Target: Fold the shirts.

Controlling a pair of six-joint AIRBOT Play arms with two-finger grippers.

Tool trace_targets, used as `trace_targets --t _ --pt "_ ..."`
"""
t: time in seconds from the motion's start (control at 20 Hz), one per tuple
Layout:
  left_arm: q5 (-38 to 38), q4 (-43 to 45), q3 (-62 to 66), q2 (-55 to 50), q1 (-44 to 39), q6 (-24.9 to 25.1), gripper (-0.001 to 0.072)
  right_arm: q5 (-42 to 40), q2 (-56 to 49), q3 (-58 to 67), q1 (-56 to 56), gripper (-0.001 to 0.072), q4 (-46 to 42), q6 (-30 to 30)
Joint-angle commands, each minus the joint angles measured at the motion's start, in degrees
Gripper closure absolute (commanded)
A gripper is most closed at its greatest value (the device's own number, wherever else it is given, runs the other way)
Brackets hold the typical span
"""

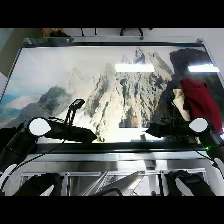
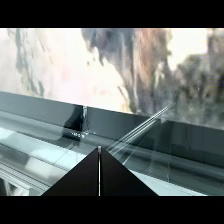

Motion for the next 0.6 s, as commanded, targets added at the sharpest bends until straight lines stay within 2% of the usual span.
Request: trace_targets --t 0.0,0.25,0.3,0.4,0.5,0.55 --pt "0.76 -0.04 -0.02 -0.04 0.04 0.04 0.0689 0.11 -0.04 -0.02 0.04 0.0689 0.00 0.04" --pt "-4.96 1.97 1.29 -0.07 0.20 0.11 0.0689 0.11 -0.04 -0.02 0.04 0.0689 0.00 0.04" --pt "-7.08 4.87 3.30 -0.07 1.05 -0.59 0.0690 0.11 -0.04 -0.02 0.04 0.0689 0.00 0.04" --pt "-8.87 11.80 8.83 -0.02 4.68 -5.40 0.0689 0.11 -0.04 -0.02 0.04 0.0689 0.00 0.04" --pt "-9.22 17.31 13.92 0.66 10.40 -6.43 0.0683 0.11 -0.04 -0.02 0.04 0.0689 0.00 0.04" --pt "-9.42 19.02 15.91 1.03 14.01 -6.38 0.0386 0.09 -0.04 -0.02 0.04 0.0689 0.00 0.04"
